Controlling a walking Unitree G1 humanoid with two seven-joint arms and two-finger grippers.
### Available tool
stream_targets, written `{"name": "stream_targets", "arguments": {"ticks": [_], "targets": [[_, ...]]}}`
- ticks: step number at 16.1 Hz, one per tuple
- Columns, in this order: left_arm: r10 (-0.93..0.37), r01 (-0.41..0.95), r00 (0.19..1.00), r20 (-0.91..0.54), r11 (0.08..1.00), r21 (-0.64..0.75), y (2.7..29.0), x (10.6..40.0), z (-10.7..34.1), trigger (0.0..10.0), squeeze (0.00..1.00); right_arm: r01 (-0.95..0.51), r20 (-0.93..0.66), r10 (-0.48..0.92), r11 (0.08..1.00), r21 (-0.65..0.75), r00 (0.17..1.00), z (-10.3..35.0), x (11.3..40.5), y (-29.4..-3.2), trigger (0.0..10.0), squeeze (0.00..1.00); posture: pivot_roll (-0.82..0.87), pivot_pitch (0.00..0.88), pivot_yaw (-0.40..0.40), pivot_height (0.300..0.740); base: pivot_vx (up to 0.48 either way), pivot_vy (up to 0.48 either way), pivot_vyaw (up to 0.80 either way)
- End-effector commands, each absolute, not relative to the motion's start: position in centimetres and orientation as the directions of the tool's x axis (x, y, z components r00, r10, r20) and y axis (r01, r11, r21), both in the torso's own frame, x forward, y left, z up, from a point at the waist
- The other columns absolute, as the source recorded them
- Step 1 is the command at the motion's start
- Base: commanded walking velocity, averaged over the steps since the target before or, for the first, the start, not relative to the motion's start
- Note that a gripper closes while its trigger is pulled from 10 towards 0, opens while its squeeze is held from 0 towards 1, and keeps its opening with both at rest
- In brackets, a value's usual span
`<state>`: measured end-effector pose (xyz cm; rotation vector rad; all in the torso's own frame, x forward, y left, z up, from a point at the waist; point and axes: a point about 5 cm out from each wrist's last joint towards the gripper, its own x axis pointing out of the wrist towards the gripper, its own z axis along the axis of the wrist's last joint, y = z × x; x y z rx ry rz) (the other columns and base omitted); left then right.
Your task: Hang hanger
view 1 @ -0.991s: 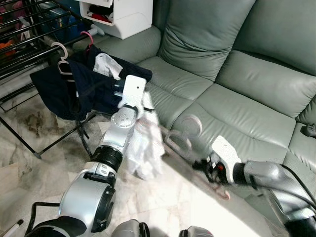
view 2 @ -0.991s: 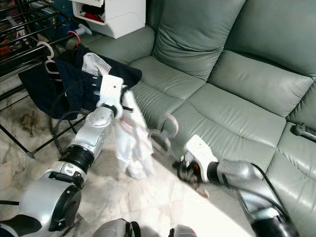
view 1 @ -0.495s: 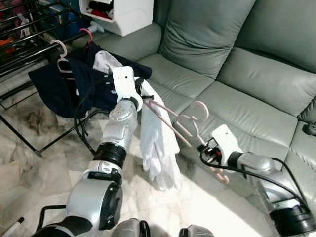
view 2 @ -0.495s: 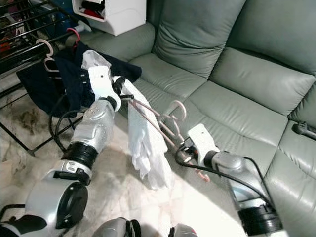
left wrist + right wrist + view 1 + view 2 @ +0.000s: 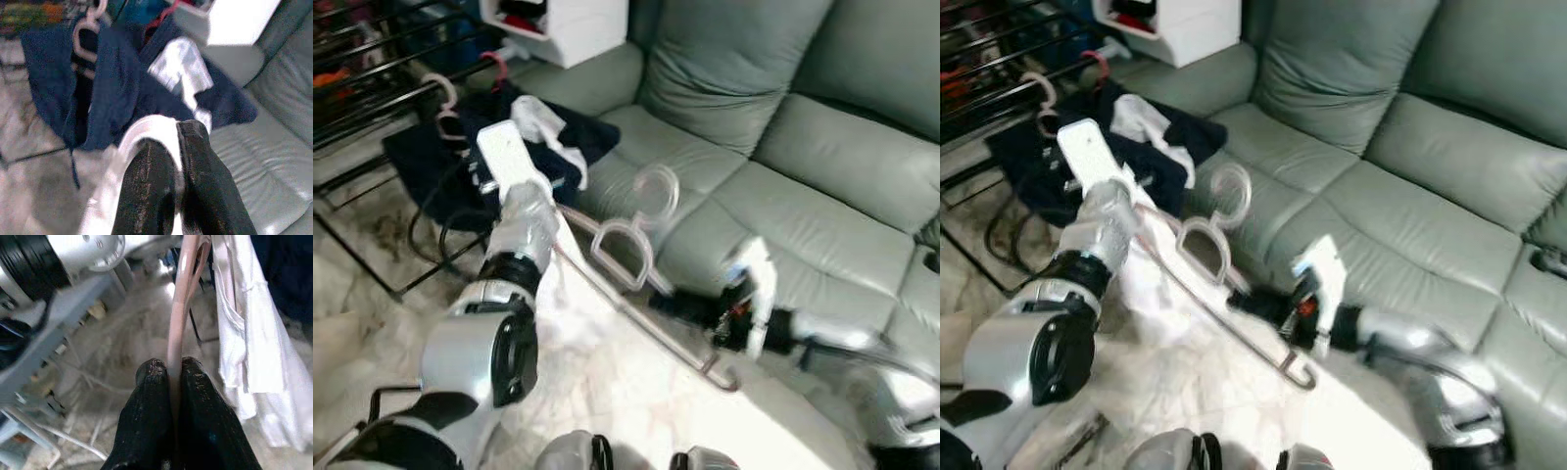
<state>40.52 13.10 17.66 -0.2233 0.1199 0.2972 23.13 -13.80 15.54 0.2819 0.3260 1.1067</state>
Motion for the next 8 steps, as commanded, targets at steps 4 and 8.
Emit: {"name": "stream_targets", "arguments": {"ticks": [4,8], "targets": [[0.283,-0.308,0.942,-0.178,0.943,-0.130,13.1,40.1,16.0,10.0,0.00,-0.832,-0.237,0.880,0.470,0.295,0.413,14.7,22.7,-15.0,10.0,0.00,-0.10,0.025,0.055,0.740,0.000,0.000,0.00],[0.192,-0.209,0.976,-0.103,0.961,-0.184,13.6,40.4,16.9,10.0,0.00,-0.572,-0.601,0.617,0.763,0.301,0.507,6.7,21.7,-17.5,10.0,0.00,-0.09,0.027,0.048,0.740,0.000,0.000,0.00]]}}
